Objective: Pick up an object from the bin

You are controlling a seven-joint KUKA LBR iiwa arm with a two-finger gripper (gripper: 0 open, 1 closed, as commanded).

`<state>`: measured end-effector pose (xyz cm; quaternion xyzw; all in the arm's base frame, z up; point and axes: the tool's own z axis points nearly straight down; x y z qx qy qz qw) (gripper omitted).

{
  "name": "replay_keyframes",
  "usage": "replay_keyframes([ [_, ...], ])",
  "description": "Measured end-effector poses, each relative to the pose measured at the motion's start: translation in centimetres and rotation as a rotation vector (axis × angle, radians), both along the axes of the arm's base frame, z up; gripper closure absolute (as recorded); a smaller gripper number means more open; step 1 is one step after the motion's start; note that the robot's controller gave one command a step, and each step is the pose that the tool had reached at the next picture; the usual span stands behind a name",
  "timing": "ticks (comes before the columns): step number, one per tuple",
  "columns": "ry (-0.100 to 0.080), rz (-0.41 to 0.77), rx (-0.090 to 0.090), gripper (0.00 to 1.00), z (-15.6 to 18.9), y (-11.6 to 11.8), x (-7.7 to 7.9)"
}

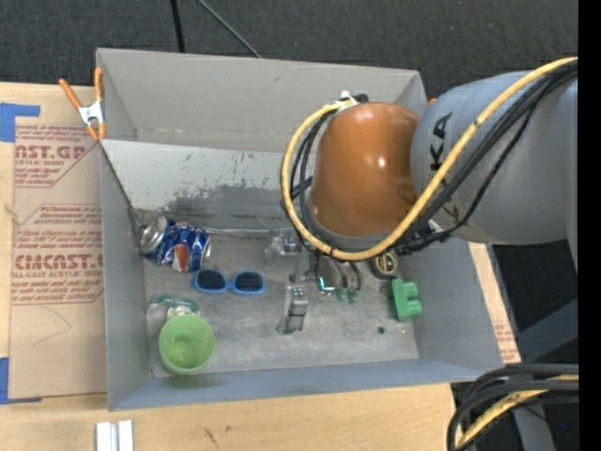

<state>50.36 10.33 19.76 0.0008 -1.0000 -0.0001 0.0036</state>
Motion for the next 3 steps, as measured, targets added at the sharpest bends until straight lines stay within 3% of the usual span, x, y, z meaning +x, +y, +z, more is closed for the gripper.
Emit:
replay_keyframes([
  [1, -0.005, -0.22, -0.001, 0.0, -13.1, 1.3, 5.5],
  [2, -0.007, -0.22, 0.0, 1.0, -12.8, 1.3, 5.5],
  [3, -0.016, -0.276, 0.003, 1.0, 3.0, 2.6, 5.1],
])
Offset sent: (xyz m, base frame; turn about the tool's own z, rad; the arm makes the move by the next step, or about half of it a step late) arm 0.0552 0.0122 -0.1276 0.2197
